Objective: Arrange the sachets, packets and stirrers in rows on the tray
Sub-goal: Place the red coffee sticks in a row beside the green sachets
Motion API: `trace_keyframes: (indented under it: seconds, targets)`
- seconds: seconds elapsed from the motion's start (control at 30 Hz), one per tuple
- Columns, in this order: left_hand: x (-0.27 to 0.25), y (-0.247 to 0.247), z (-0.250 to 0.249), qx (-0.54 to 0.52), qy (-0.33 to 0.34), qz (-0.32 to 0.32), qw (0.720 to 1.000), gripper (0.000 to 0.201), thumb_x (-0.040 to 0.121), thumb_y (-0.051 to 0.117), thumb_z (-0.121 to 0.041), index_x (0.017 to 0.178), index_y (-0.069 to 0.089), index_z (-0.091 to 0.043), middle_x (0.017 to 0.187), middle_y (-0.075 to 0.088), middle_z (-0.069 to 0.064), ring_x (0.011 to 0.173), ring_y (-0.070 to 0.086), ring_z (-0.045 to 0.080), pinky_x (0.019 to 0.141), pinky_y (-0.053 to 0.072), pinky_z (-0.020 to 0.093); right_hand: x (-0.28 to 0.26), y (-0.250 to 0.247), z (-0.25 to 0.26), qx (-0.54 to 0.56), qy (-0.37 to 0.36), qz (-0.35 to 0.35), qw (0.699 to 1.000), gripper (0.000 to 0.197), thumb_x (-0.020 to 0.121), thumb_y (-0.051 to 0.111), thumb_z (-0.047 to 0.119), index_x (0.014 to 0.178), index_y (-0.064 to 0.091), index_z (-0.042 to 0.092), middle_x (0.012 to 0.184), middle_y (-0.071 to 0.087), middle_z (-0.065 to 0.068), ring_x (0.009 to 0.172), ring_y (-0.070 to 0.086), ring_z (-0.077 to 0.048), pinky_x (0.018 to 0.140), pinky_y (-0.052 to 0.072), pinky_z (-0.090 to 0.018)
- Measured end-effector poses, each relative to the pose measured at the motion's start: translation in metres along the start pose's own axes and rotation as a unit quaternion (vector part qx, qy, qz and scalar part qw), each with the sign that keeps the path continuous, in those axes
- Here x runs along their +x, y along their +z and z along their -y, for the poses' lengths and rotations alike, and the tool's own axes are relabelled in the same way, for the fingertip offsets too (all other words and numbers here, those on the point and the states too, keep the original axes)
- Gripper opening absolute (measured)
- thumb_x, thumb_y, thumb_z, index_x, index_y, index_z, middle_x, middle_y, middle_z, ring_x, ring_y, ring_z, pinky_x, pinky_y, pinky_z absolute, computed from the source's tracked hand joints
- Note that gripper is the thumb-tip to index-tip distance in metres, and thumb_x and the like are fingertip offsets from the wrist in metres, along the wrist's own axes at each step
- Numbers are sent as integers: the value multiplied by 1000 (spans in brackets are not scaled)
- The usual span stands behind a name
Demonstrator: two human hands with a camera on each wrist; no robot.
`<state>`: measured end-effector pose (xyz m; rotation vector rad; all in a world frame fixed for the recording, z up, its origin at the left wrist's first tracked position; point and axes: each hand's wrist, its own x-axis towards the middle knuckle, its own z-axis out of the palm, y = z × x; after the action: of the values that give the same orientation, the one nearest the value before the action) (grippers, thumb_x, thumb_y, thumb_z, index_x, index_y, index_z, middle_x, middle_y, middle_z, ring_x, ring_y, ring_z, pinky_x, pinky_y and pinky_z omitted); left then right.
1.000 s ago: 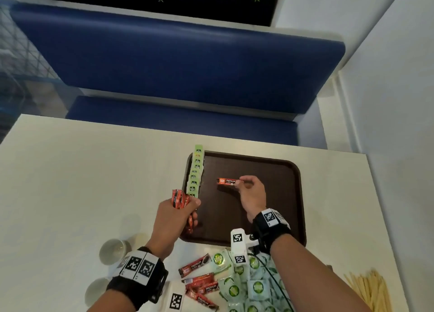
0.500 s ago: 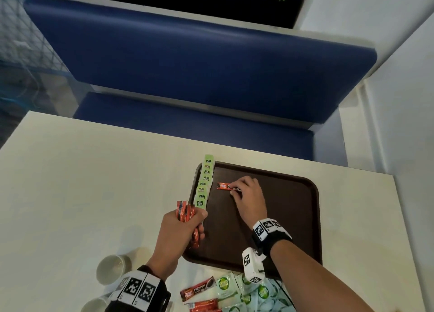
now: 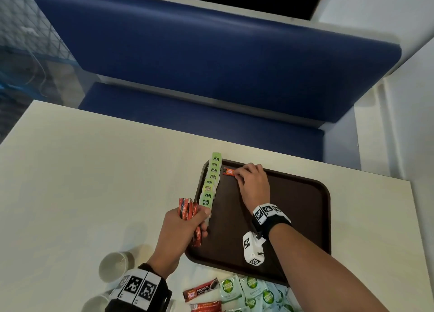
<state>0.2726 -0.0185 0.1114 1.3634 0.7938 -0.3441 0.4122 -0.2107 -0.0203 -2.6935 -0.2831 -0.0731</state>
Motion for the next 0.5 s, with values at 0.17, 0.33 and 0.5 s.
trace_keyframes:
  seconds: [0.17, 0.33, 0.5]
  targets:
    - [1, 0, 5, 1, -13, 5, 1000, 20, 96, 80, -28, 109, 79, -12, 74, 75, 9, 64, 71, 20, 63, 60, 25, 5, 0, -2, -7, -3, 4, 1000, 12, 99, 69, 23, 105, 80, 21, 103, 66, 2, 99, 54, -22, 81, 53, -40]
    - [2, -2, 8, 2, -16, 10, 1000, 22, 95, 81, -29, 110, 79, -12, 75, 75, 9, 65, 72, 21, 64, 60, 25, 10, -2, -1, -12, -4, 10, 1000, 14, 100, 67, 25, 107, 80, 22, 104, 65, 3, 101, 54, -21, 83, 53, -39]
    - [4, -4, 9, -1, -5, 10, 1000, 21, 95, 81, -28, 107, 79, -11, 74, 75, 9, 64, 71, 19, 61, 58, 20, 11, -4, 0, -6, -1, 12, 1000, 14, 101, 67, 27, 108, 79, 23, 105, 64, 4, 102, 53, -19, 85, 53, -38]
